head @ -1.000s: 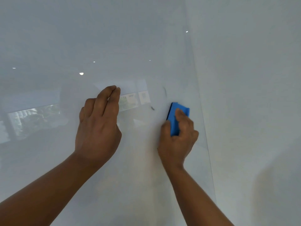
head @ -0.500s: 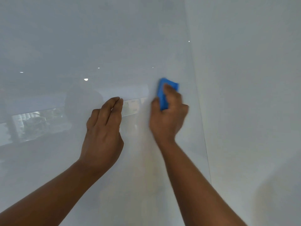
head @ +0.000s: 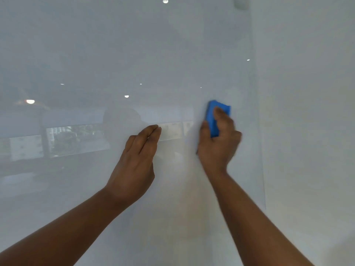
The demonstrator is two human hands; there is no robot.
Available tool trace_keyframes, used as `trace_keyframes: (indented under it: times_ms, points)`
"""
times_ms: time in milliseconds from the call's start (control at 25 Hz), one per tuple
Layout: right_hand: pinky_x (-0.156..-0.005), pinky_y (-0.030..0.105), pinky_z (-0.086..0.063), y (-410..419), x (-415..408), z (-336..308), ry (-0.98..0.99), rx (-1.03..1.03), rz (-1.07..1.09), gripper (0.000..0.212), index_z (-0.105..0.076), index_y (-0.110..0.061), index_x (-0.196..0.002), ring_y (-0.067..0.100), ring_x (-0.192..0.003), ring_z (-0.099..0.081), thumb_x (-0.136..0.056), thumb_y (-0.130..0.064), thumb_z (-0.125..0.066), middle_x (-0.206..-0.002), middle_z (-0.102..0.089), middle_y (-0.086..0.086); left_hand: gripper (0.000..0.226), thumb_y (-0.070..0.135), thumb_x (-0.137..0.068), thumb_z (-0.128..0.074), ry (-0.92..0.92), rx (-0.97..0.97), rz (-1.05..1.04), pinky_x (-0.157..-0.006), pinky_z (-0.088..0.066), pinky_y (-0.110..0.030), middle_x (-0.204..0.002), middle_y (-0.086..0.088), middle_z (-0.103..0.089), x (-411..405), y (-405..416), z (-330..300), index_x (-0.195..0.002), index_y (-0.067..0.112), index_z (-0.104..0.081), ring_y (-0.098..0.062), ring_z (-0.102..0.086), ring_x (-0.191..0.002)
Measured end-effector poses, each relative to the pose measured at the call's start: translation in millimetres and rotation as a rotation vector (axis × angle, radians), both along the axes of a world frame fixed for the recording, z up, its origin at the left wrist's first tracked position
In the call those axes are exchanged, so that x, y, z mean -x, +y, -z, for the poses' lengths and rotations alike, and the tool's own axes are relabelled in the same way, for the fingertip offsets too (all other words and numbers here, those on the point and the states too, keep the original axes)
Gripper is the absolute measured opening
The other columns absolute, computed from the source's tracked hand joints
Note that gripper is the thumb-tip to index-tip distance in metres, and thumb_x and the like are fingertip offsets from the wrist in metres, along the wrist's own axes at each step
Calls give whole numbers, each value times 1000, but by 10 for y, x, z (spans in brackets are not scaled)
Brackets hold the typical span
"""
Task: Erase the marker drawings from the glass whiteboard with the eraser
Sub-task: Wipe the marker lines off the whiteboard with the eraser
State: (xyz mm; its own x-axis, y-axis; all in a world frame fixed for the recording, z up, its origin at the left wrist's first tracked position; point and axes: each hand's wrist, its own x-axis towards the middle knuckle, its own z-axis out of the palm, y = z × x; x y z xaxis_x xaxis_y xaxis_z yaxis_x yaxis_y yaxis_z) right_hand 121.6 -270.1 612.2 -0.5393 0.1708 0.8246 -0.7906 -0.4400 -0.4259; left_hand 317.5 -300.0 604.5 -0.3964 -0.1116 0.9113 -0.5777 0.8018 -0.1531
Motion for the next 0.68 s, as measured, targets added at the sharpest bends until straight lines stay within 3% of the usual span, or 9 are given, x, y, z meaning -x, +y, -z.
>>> trace_keyframes:
  times_ms: [120, 200, 320, 440, 520, 560, 680]
  points:
    - [-95, 29, -41, -130, -756, 352, 363, -63, 11, 47, -59, -26, -139, 16, -123, -63, -93, -25, -67, -144, -60, -3, 59, -14, -84, -46, 78, 62, 22, -109, -41, -40, -145, -22, -46, -229, -81, -34, -143, -5, -46, -36, -45, -123]
    - [-90, 26, -41, -152, -1040, 818, 534, -96, -5, 41, -60, -29, -137, 8, -118, -58, -97, -26, -64, -147, -57, -8, 54, -2, -90, -38, 186, 49, 39, -111, -36, -33, -144, -20, -46, -344, -106, -55, -143, -3, -46, -32, -41, -127]
    - [-90, 30, -45, -78, -753, 1398, 590, -98, 35, 38, -64, -23, -129, 12, -116, -60, -92, -18, -68, -146, -59, -4, 67, -26, -81, -44, 201, 50, 31, -115, -25, -16, -144, -18, -46, -369, -131, -41, -144, -2, -45, -32, -41, -126]
    - [-100, 21, -36, -20, -249, 1655, 142, -100, 88, 39, -64, -14, -130, 29, -111, -57, -94, -27, -62, -139, -60, 11, 75, -31, -75, -43, 181, 52, 9, -113, -23, -13, -143, -17, -47, -327, -129, -4, -144, -2, -46, -34, -42, -124]
    - [-103, 10, -25, -40, -146, 1628, -165, -101, 47, 42, -63, -9, -131, 34, -111, -55, -92, -25, -61, -137, -60, 17, 76, -30, -74, -43, 163, 38, -7, -112, -29, -23, -144, -15, -47, -307, -108, 27, -144, 0, -46, -33, -41, -125]
    - [-105, 10, -26, -55, -174, 1547, -274, -90, 16, 43, -62, -9, -132, 35, -113, -55, -91, -23, -62, -137, -59, 17, 76, -29, -75, -43, 155, 30, -15, -111, -32, -28, -144, -15, -47, -300, -102, 41, -144, 0, -46, -32, -41, -125]
    - [-105, 43, -40, -86, -315, 1094, -440, -39, -30, 45, -61, -13, -133, 36, -116, -54, -89, -21, -63, -137, -58, 16, 75, -27, -75, -43, 107, 31, -30, -108, -36, -34, -145, -14, -47, -373, -101, 92, -144, 0, -46, -31, -41, -125]
